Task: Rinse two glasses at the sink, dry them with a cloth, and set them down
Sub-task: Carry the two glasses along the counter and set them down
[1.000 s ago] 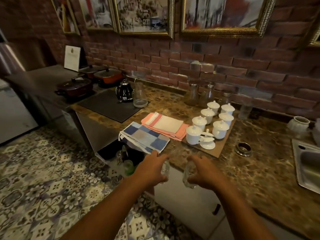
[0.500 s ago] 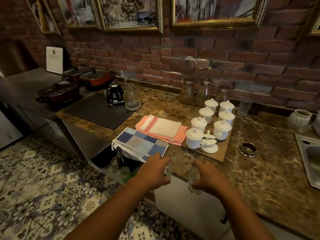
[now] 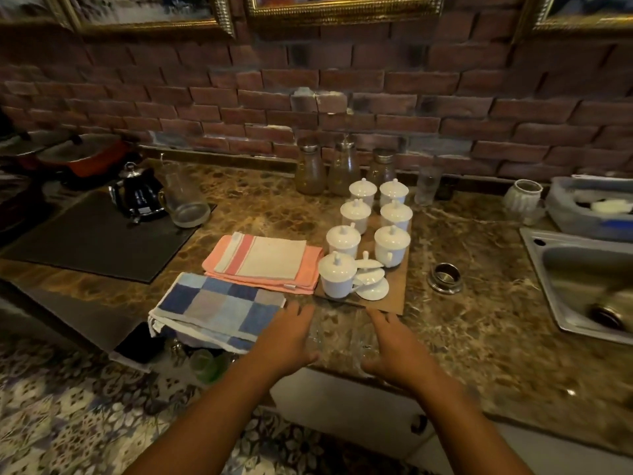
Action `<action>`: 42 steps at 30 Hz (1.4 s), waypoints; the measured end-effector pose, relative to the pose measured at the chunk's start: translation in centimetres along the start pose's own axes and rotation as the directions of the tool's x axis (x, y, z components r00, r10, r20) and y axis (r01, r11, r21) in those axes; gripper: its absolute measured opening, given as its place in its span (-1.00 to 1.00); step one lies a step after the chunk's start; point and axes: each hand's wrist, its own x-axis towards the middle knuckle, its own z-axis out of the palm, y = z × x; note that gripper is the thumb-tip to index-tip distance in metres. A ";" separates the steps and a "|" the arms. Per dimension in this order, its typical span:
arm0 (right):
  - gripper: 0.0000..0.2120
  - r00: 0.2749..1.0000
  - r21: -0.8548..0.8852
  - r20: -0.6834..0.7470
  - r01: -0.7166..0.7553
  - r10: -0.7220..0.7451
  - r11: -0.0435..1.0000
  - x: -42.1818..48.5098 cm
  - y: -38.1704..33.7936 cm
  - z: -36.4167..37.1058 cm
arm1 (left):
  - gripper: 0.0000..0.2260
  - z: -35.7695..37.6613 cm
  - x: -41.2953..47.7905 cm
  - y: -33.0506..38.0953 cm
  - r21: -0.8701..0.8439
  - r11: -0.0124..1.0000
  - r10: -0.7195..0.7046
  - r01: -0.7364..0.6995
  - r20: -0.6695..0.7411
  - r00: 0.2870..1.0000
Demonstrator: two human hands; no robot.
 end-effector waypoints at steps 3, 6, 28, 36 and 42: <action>-0.06 0.998 0.001 -0.037 -0.057 0.057 0.998 1.3 0.1 0.5 | -0.39 0.4 2.8 0.0 0.017 0.997 0.075 -0.075 0.014 0.997; -0.08 0.992 0.014 -0.044 -0.119 0.120 0.993 2.6 0.2 1.0 | -0.36 1.2 5.3 -0.6 0.000 0.989 0.146 -0.146 0.046 0.988; -0.19 0.964 -0.101 -0.048 -0.264 0.261 0.959 9.2 1.5 3.4 | -0.27 5.1 12.7 -3.8 -0.045 0.959 0.283 -0.279 0.103 0.954; -0.20 0.973 -0.081 -0.061 -0.225 0.221 0.971 10.7 2.7 3.5 | -0.24 5.7 13.3 -3.6 -0.016 0.964 0.266 -0.266 0.099 0.959; -0.20 0.981 -0.130 -0.028 -0.196 0.194 0.972 11.1 3.9 4.2 | -0.21 6.3 13.2 -2.9 0.000 0.959 0.282 -0.284 0.112 0.953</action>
